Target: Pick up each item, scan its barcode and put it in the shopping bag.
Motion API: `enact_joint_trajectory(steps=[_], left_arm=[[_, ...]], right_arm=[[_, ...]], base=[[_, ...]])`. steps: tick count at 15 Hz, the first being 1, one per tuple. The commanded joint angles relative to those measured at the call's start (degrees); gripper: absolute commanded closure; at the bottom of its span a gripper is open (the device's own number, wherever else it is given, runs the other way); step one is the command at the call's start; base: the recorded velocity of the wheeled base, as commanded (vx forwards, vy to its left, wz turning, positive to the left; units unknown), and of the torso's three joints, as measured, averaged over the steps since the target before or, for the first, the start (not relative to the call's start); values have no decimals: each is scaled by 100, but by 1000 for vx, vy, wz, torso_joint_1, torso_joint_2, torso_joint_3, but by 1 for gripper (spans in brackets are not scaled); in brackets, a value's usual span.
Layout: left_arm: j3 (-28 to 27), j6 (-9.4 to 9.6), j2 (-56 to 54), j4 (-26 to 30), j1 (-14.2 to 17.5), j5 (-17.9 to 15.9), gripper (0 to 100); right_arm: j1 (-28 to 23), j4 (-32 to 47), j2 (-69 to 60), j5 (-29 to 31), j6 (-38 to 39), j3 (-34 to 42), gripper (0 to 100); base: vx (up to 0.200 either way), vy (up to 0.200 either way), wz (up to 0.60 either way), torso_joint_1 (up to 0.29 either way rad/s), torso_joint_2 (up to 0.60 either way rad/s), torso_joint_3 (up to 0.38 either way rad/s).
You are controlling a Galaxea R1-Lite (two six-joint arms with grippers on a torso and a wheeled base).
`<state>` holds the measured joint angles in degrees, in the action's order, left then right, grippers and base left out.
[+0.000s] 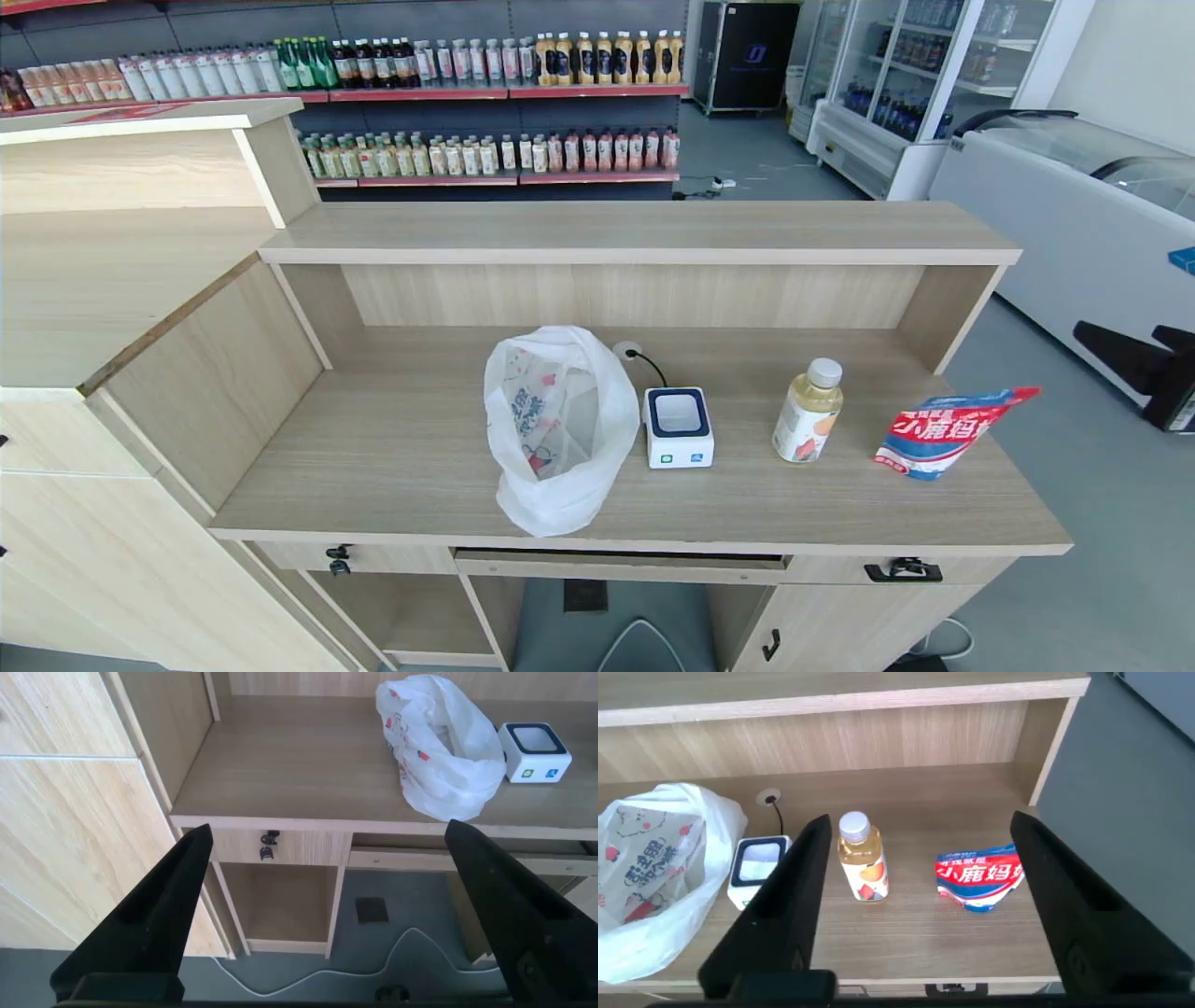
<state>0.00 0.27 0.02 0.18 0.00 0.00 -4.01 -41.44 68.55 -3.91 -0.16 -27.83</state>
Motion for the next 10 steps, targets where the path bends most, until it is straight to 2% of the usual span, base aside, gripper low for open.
enact_joint_trajectory(steps=[1, 5, 8, 10], left_arm=[[0, 0, -2, -1, 0, 0, 0], [0, 0, -2, -1, 0, 0, 0], [0, 0, -2, -1, 0, 0, 0], [0, 0, -2, -9, 0, 0, 0]], right_arm=[[41, -919, 1618, -4, -63, 15, 0], [41, -1569, 2673, 22, -72, 15, 0], [32, -2299, 3200, -4, -37, 322, 0], [50, -2475, 3455, -4, -90, 331, 0]], base=[[0, 0, 0, 0, 0, 0], [0, 0, 0, 0, 0, 0], [0, 0, 0, 0, 0, 0], [0, 0, 0, 0, 0, 0]])
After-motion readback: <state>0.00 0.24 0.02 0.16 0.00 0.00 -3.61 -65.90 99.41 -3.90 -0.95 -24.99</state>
